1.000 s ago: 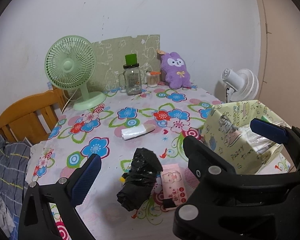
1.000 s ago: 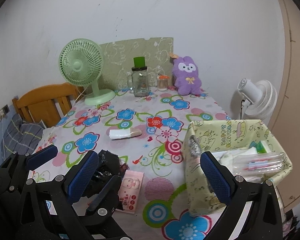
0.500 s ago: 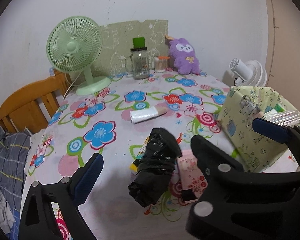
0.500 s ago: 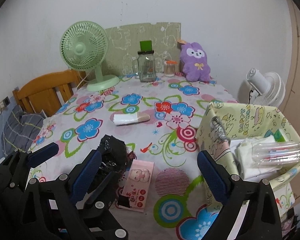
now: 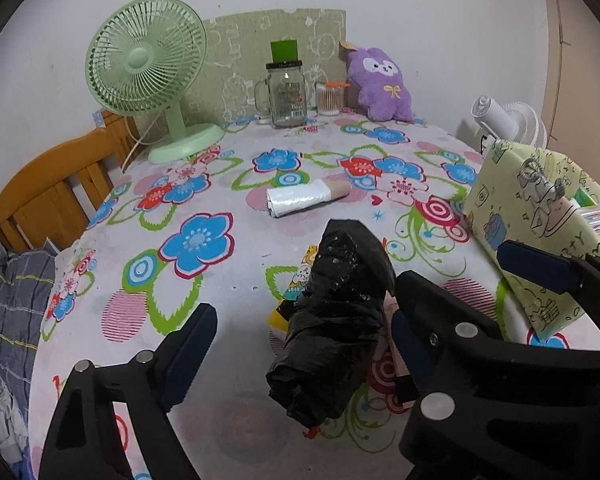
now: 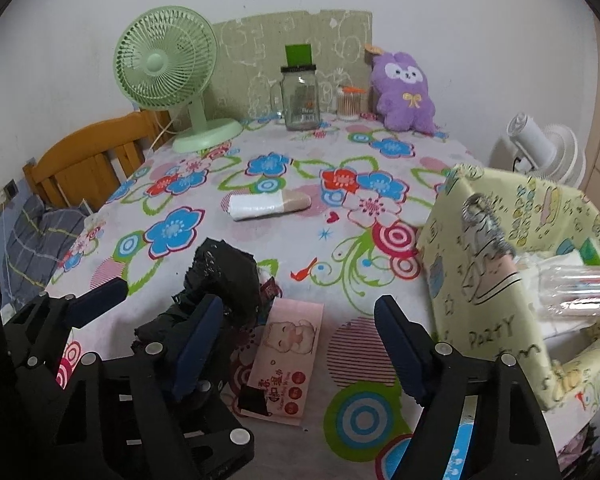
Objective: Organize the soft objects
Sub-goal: 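Lift the black bundle with the left tool while the right tool grasps the pink packet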
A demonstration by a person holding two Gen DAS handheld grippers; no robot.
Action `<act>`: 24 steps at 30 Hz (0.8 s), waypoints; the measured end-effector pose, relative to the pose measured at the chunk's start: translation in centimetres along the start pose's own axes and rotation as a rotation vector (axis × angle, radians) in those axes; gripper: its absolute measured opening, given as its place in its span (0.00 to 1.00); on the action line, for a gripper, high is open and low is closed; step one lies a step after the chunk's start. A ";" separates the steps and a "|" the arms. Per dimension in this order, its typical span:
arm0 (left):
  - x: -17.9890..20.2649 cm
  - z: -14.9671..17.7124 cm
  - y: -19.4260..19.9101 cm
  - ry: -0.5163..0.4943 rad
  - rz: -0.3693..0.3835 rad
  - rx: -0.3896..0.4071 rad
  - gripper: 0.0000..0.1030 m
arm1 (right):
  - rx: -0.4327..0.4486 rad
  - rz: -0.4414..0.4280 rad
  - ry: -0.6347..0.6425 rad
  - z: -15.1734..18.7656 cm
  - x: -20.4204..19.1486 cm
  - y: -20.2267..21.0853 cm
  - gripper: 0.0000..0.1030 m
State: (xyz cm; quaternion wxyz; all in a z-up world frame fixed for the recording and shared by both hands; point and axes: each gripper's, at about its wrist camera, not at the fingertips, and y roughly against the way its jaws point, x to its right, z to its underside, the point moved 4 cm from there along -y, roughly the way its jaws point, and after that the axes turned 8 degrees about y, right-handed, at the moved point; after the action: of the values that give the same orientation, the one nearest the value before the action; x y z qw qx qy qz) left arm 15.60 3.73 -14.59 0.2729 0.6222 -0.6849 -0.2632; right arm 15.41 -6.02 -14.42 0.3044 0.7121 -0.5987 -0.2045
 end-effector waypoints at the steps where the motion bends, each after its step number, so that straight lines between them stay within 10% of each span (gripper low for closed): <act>1: 0.0 0.1 -0.2 -0.001 0.001 -0.005 0.84 | -0.007 0.000 -0.002 0.1 0.0 -0.3 0.78; 12: 0.2 0.6 -2.3 0.004 0.029 -0.066 0.54 | -0.069 0.001 -0.024 0.9 0.5 -2.5 0.78; 24: -2.0 1.3 -1.4 0.042 -0.025 -0.065 0.53 | -0.097 -0.015 -0.023 1.2 -0.1 -3.3 0.78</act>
State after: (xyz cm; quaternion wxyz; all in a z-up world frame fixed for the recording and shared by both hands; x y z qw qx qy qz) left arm 15.81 5.63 -16.61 0.3038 0.6271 -0.6623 -0.2755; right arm 17.01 -5.85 -17.59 0.3299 0.6988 -0.5861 -0.2437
